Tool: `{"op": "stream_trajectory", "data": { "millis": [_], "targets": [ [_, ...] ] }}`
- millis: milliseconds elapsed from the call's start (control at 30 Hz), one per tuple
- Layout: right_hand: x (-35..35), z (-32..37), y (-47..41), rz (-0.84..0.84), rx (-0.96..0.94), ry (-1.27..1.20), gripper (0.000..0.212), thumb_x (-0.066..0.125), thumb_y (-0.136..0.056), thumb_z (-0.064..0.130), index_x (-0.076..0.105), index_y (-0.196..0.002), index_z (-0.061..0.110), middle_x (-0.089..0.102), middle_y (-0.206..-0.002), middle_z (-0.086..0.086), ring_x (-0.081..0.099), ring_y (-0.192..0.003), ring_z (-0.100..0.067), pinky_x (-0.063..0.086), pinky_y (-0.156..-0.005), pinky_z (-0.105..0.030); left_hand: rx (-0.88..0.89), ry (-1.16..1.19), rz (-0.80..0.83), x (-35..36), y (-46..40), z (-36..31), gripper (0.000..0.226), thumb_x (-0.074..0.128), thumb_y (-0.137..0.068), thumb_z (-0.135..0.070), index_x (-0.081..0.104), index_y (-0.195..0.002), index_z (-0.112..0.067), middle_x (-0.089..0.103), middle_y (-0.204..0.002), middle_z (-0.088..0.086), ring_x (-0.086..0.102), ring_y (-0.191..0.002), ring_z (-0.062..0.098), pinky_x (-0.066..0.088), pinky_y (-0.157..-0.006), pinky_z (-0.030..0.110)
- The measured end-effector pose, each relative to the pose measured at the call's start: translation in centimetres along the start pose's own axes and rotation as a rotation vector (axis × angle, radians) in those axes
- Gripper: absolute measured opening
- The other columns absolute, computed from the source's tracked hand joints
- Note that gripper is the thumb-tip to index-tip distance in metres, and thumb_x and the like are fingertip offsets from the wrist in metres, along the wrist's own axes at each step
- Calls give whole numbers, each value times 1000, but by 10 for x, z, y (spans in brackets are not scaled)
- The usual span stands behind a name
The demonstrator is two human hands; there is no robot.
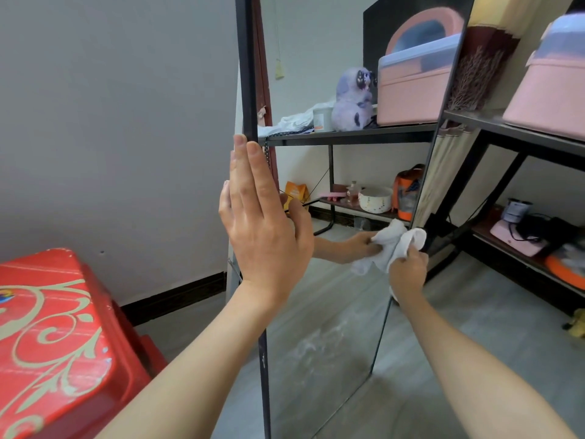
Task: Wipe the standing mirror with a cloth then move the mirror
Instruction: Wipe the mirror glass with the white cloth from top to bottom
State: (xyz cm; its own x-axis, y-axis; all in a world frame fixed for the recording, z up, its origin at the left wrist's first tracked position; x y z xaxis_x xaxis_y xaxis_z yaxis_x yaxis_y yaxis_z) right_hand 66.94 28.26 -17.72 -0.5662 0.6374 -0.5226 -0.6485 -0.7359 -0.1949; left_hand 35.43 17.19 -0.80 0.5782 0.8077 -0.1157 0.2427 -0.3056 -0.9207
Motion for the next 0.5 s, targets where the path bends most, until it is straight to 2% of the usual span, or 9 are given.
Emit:
{"op": "stream_trajectory", "data": {
  "millis": [100, 167, 233, 300, 367, 467, 500],
  "targets": [
    [22, -30, 5, 187, 206, 36, 54, 36, -95, 7, 20, -147, 9, 30, -144, -21, 39, -127, -39, 34, -104, -38, 6, 3, -12, -1, 1, 0, 65, 49, -81, -8, 16, -138, -2, 15, -144, 15, 40, -131, 36, 37, -100, 51],
    [36, -61, 15, 364, 328, 110, 57, 39, -95, 5, 15, -147, 3, 30, -146, -21, 42, -125, -30, 36, -100, -29, 2, 3, -16, -1, 1, 1, 65, 49, -81, -8, 17, -137, -1, 18, -145, 18, 42, -129, 36, 37, -99, 51],
    [46, -78, 29, 509, 363, 212, 48, 37, -95, 1, 23, -141, -8, 34, -145, -20, 45, -123, -28, 37, -93, -25, -1, 0, -9, -1, 1, 1, 64, 48, -82, -8, 17, -137, -1, 22, -145, 22, 42, -128, 36, 38, -99, 50],
    [49, -90, 40, 533, 365, 258, 38, 34, -97, 3, 37, -132, -11, 43, -138, -24, 49, -120, -34, 42, -91, -35, -9, -3, 3, 0, 0, 2, 64, 47, -82, -9, 16, -137, -2, 22, -146, 23, 43, -129, 35, 36, -101, 49],
    [47, -98, 49, 518, 364, 297, 37, 37, -96, 8, 43, -128, -9, 49, -130, -27, 54, -104, -33, 39, -77, -31, -14, -3, 12, 1, 1, 2, 63, 46, -83, -10, 15, -138, -3, 22, -146, 23, 44, -127, 35, 35, -102, 48],
    [45, -105, 55, 494, 375, 290, 29, 40, -90, 9, 53, -111, -6, 52, -109, -27, 48, -88, -28, 35, -73, -30, -16, 1, 22, 1, 3, 2, 64, 46, -82, -10, 15, -138, -4, 20, -146, 21, 46, -125, 35, 35, -101, 49],
    [42, -104, 58, 477, 384, 292, 26, 40, -89, 8, 54, -106, -5, 53, -108, -28, 47, -86, -27, 36, -72, -30, -20, 2, 24, 1, 5, 3, 65, 47, -81, -9, 15, -138, -4, 19, -146, 20, 47, -124, 36, 36, -101, 50]
  ]
}}
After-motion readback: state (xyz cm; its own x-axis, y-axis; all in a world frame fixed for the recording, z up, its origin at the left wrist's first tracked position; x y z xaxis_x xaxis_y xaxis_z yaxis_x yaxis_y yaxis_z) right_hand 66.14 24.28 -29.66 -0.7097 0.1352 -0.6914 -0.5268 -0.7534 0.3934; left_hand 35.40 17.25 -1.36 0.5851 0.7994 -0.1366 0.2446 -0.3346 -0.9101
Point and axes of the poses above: each hand's wrist, its own y-axis away from the middle knuckle, its own x-axis out of the palm, z = x × y, the point moved 9 cm from there along -y, towards the middle knuckle
